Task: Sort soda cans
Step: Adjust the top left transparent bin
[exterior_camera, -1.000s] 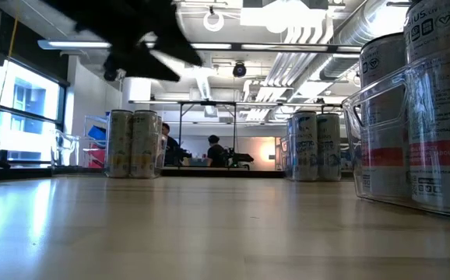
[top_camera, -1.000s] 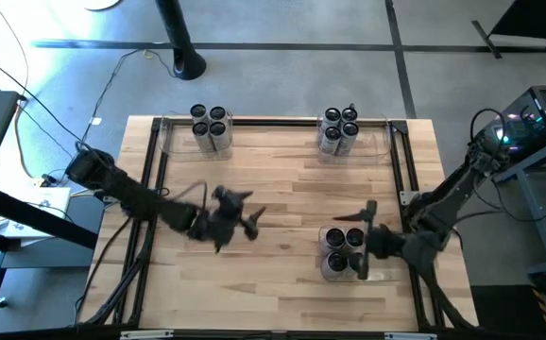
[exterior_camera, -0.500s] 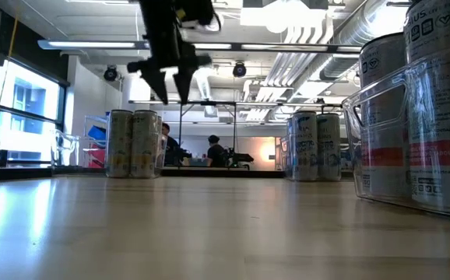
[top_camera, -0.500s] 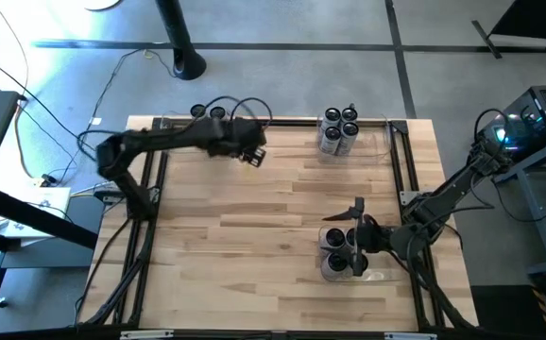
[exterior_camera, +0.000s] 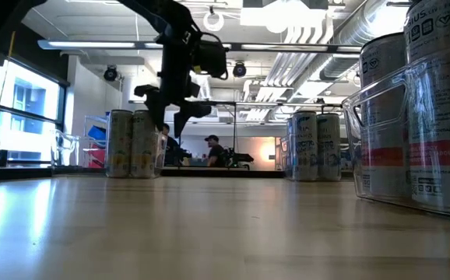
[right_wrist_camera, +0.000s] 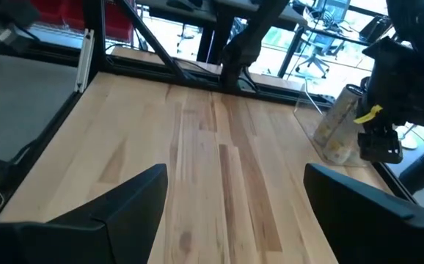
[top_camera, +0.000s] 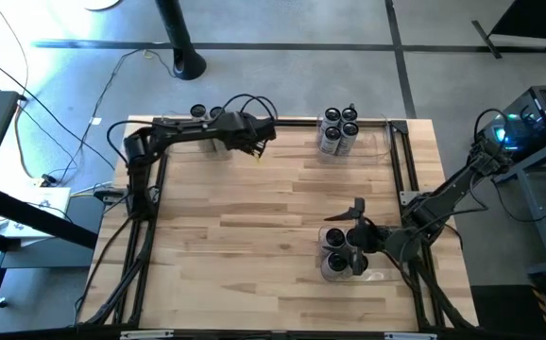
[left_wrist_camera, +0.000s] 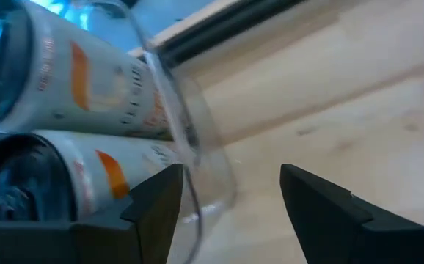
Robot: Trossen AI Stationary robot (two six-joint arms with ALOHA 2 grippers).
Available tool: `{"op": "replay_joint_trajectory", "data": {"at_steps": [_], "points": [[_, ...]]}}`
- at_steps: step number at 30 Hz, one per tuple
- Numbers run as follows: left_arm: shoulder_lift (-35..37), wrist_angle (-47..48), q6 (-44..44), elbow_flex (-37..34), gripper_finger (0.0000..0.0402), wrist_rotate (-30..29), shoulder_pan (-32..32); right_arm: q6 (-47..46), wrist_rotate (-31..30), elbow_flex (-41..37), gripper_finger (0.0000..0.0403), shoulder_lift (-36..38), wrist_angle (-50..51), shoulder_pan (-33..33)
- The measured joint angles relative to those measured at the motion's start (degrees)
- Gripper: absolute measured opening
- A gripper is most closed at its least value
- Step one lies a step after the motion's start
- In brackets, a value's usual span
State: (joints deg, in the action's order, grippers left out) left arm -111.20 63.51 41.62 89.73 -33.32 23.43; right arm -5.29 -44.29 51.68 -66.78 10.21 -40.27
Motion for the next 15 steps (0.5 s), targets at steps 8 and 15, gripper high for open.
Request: {"op": "replay_joint_trajectory", "data": {"at_steps": [8, 15], "points": [[-2.33, -1.00, 0.31, 0.07, 0.0197, -3.30, 0.31, -0.06, 0.24, 0.00, 0.0316, 0.00, -0.10, 0.00], [-3.73, -0.92, 0.30, 0.09, 0.0167, -3.63, 0.65, -0.27, 0.40, 0.00, 0.0316, 0.00, -0.10, -0.02]]}}
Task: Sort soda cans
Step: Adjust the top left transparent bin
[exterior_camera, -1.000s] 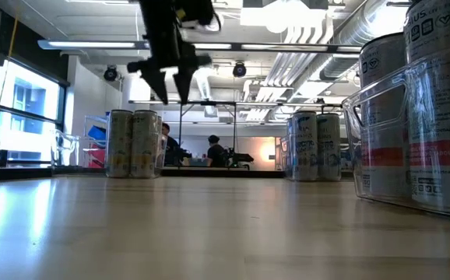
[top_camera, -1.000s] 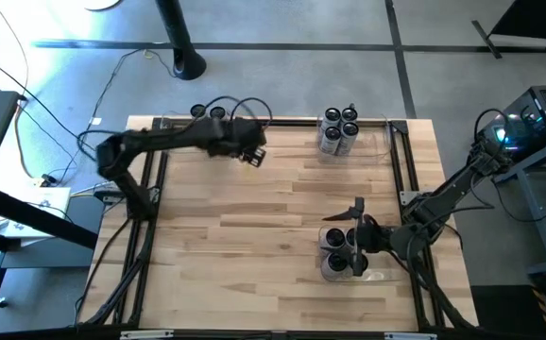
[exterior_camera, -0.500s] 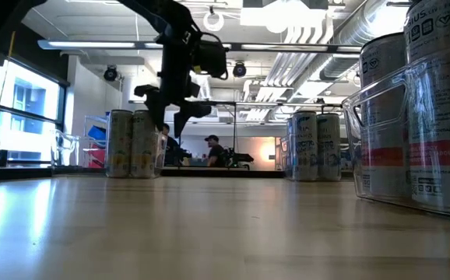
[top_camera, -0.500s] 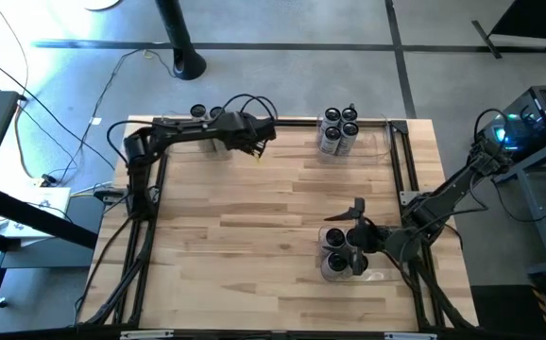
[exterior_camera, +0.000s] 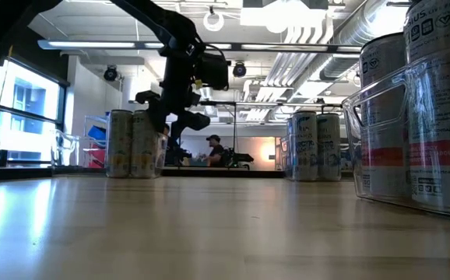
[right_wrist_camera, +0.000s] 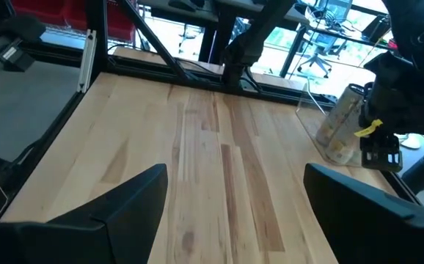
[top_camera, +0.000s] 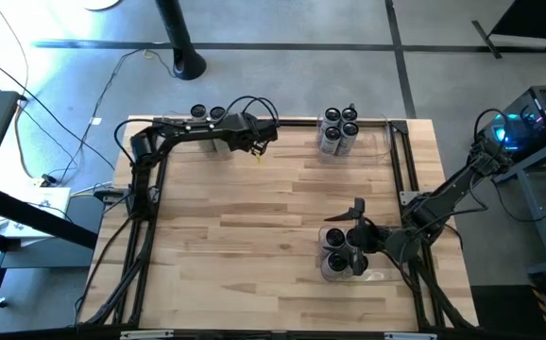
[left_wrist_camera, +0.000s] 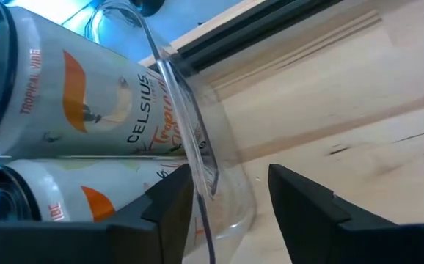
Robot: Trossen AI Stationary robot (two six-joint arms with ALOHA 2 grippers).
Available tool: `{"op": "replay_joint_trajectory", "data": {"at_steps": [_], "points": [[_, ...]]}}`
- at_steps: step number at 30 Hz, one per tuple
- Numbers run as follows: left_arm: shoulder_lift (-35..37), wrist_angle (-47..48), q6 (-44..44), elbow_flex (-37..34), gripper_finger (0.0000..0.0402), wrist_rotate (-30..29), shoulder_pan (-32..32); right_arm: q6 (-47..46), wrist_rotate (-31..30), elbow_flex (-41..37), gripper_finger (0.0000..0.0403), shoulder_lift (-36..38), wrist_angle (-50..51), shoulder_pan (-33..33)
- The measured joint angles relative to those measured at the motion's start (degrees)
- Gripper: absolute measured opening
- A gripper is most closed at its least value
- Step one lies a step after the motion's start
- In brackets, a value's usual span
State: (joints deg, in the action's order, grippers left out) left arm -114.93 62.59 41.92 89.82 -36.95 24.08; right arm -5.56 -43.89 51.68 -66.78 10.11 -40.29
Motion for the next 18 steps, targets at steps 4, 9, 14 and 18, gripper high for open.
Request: {"op": "replay_joint_trajectory", "data": {"at_steps": [4, 9, 14, 18], "points": [[0.00, -0.24, -0.06, 0.00, 0.0151, 0.02, -0.61, 0.00, 0.02, 0.00, 0.0316, 0.00, 0.02, 0.00], [0.02, -0.39, -0.17, 0.00, 0.0128, 1.15, -1.81, 0.00, 0.02, 0.00, 0.0316, 0.00, 0.02, 0.00], [0.04, -0.53, -0.17, 0.00, 0.0115, 2.11, -3.90, 0.00, 0.02, 0.00, 0.0316, 0.00, 0.04, 0.00], [0.02, -1.36, -1.38, 0.00, 0.0109, 2.63, -6.00, 0.00, 0.02, 0.00, 0.0316, 0.00, 0.36, 0.00]]}}
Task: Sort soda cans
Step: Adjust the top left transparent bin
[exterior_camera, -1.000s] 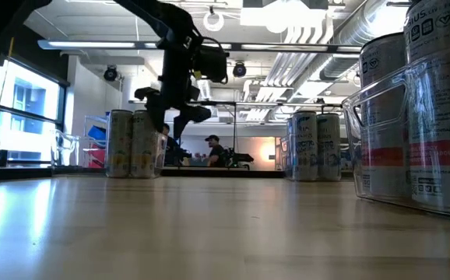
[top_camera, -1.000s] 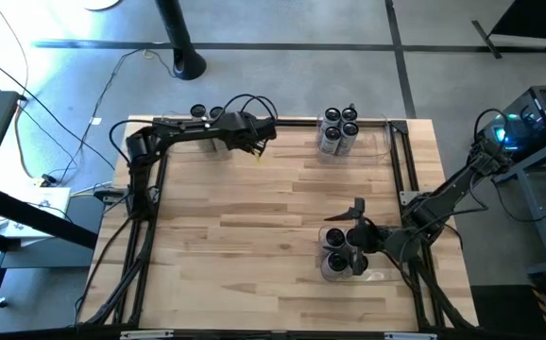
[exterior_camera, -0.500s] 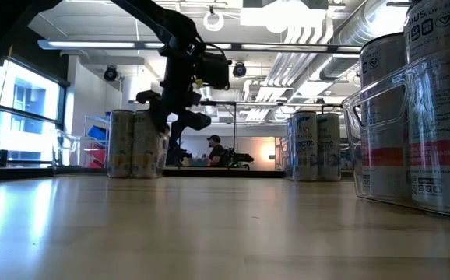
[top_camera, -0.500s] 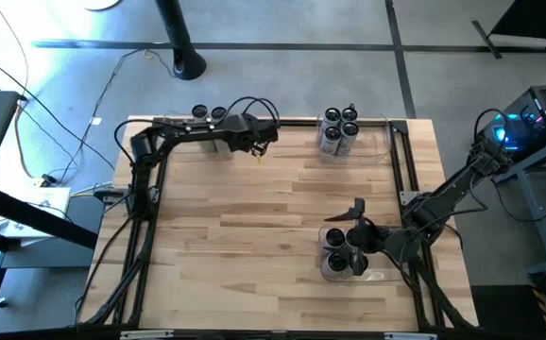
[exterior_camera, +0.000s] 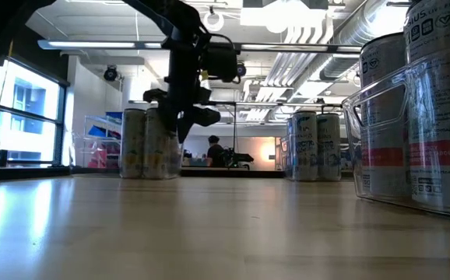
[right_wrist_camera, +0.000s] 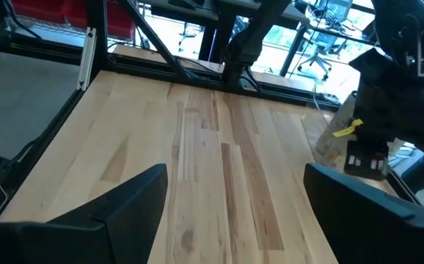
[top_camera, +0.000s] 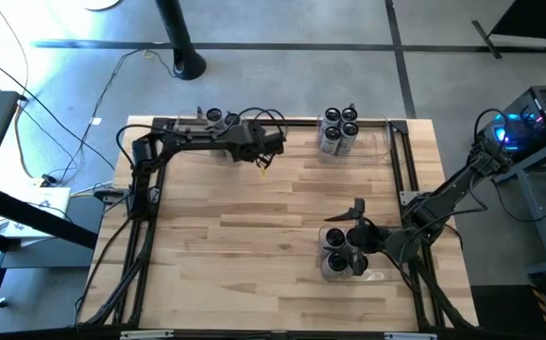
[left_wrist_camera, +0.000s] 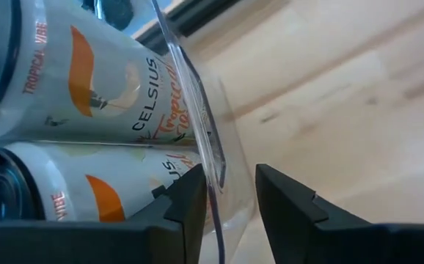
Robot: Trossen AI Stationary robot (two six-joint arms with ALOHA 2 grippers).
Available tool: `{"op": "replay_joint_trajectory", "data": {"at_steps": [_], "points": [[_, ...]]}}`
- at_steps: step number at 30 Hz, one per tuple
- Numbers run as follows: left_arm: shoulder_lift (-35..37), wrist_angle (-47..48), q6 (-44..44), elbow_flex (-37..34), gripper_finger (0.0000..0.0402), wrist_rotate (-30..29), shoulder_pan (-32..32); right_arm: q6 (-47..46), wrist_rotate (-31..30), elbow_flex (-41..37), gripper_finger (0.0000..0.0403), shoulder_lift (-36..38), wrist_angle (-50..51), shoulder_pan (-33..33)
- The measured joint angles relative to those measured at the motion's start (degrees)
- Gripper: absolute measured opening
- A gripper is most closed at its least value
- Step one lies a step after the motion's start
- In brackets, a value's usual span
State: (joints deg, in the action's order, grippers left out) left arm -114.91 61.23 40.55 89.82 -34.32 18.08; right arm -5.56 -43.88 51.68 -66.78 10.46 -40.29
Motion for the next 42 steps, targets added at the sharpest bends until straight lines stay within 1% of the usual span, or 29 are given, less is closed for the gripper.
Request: {"op": "replay_joint_trajectory", "data": {"at_steps": [8, 12, 22, 27, 31, 36, 42], "points": [[-0.11, -3.33, -3.94, -0.01, 0.0096, 1.26, -4.61, -0.20, 0.00, 0.00, 0.0316, 0.00, 0.06, 0.00], [-0.11, -4.29, -7.84, -0.04, 0.0085, 1.22, -6.99, -0.20, 0.00, 0.00, 0.0316, 0.00, 0.06, 0.00], [-0.11, -4.54, -18.20, -0.04, 0.0044, 0.94, -12.78, -0.33, 0.00, 0.00, 0.0316, 0.00, 0.06, 0.00], [-0.11, -4.42, -20.76, -0.04, 0.0027, 0.25, -15.11, -0.63, 0.76, 0.00, 0.0316, 0.00, 0.06, 0.00], [0.09, -5.11, -22.92, -1.45, 0.0023, -1.00, -16.65, -0.66, 2.36, 0.00, 0.0316, 0.00, 0.06, 0.00], [0.30, -5.63, -23.17, -4.32, 0.0022, -2.14, -18.21, -0.59, 2.45, 0.00, 0.0316, -0.02, 0.08, 0.00], [1.33, -4.70, -24.70, -5.67, 0.0022, -2.84, -20.21, -0.60, 2.45, 0.00, 0.0316, -0.02, 0.09, 0.00]]}}
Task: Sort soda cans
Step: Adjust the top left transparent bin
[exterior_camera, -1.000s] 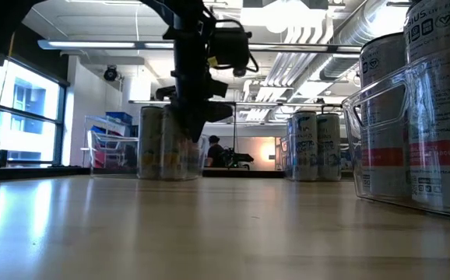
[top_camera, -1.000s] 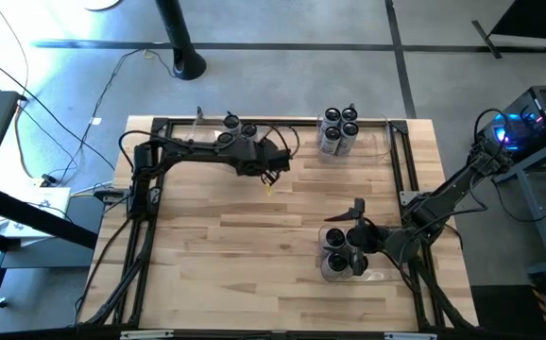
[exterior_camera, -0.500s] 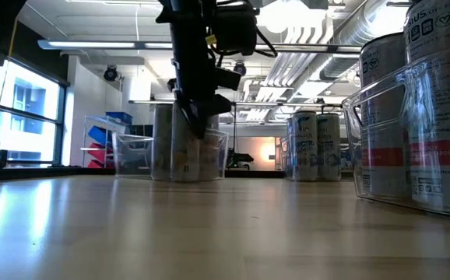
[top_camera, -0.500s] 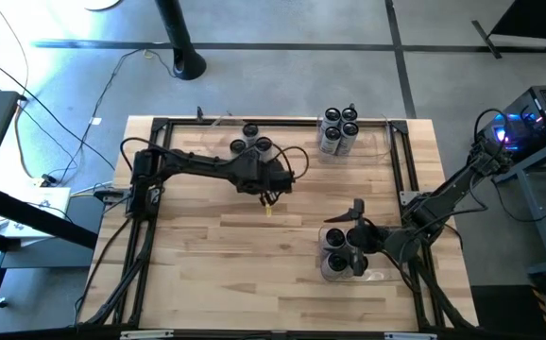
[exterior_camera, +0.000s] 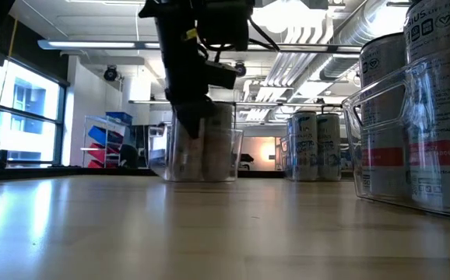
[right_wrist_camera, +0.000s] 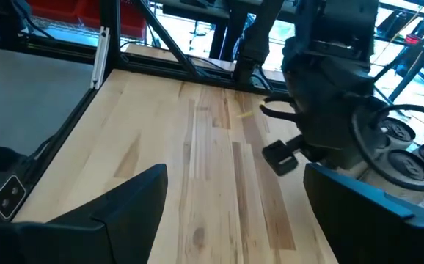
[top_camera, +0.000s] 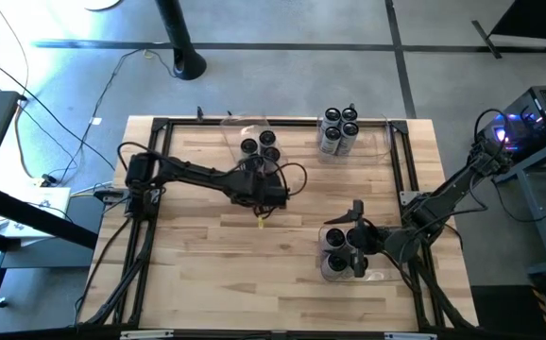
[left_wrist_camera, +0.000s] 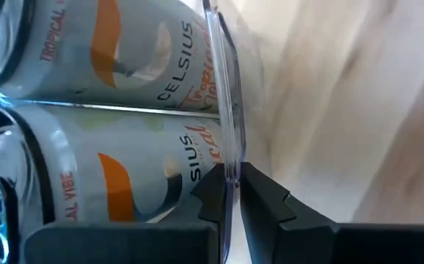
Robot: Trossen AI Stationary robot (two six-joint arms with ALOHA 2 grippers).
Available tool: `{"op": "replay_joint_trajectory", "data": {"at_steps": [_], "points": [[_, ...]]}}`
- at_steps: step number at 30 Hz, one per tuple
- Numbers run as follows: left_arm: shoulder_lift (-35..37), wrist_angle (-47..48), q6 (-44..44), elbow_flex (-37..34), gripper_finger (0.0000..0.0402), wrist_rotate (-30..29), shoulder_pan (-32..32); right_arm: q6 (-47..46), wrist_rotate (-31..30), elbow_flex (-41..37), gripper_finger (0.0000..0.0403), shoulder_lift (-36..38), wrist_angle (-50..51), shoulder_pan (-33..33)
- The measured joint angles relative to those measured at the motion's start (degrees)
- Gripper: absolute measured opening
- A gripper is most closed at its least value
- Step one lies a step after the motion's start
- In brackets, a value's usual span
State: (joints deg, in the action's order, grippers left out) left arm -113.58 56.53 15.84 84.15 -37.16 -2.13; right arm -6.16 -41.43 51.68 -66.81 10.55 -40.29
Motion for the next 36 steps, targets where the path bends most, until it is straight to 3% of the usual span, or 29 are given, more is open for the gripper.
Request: {"op": "replay_joint_trajectory", "data": {"at_steps": [31, 36], "points": [[2.93, 1.34, -3.94, -0.21, 0.0022, 2.57, -6.23, -0.91, 0.04, -0.02, 0.0316, 0.00, 0.39, 0.00], [2.95, 1.73, -4.52, -0.21, 0.0055, 3.41, -6.30, -0.91, 0.04, -0.02, 0.0316, 0.00, 0.41, 0.00]]}}
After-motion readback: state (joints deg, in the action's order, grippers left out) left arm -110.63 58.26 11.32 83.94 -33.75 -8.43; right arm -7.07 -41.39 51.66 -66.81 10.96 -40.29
